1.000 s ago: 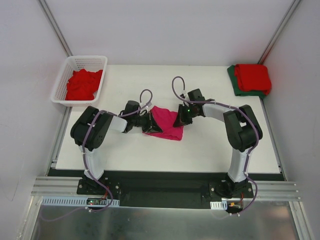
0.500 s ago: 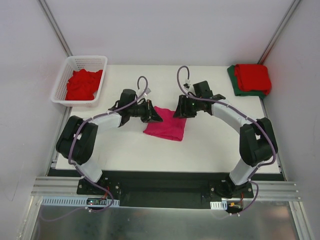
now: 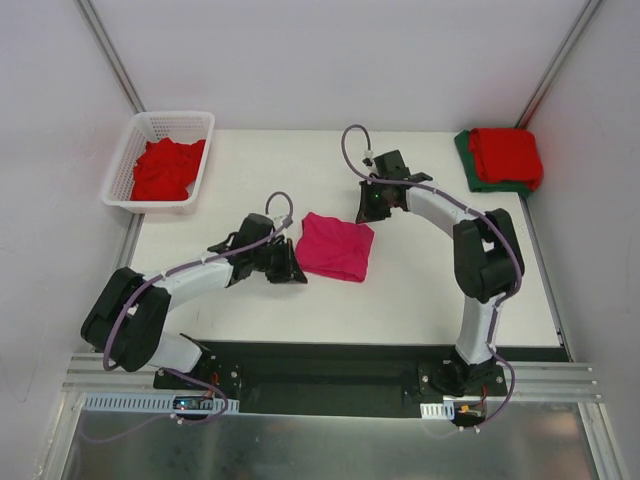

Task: Fold and stack the t-shirts
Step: Put the neatly folded tshirt into the corner of the board with the right arm

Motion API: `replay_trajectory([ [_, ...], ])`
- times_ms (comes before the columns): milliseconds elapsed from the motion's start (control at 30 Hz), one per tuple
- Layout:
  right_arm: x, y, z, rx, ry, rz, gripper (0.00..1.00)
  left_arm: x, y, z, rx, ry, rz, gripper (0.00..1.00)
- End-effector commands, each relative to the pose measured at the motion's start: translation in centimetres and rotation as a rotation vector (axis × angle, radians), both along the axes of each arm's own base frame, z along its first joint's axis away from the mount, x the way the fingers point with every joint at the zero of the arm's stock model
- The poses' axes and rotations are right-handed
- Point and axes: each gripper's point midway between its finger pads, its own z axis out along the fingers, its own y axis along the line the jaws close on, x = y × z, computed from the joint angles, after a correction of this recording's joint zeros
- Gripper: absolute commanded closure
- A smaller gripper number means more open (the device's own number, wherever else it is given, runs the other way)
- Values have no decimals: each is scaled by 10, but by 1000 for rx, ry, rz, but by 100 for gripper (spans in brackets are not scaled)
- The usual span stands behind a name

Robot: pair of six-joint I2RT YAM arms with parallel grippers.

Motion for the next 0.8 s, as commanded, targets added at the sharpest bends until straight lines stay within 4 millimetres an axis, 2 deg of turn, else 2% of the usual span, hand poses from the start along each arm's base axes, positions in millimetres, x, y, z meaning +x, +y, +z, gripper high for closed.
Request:
replay_trajectory([
  [0,43,-11,13,-77,-87,-43,99,-26,23,-35,208,-8,31,100],
  [67,53,-18,5,-105,-85,-66,99,-36,25,-45,241,10,40,100],
  [233,72,-31,-2,-158,-100,-88,99,-30,35,-60,331,2,116,100],
  [267,72,-32,-11,-167,-80,-85,99,-28,36,-61,339,1,124,100],
  [433,59,-35,-31,-181,-7,-77,99,-9,36,-67,391,-5,173,100],
  [567,42,-36,-50,-178,51,-58,98,2,25,-70,396,3,161,100],
  [767,23,-37,-61,-168,99,-34,99,12,15,-78,404,13,154,100],
])
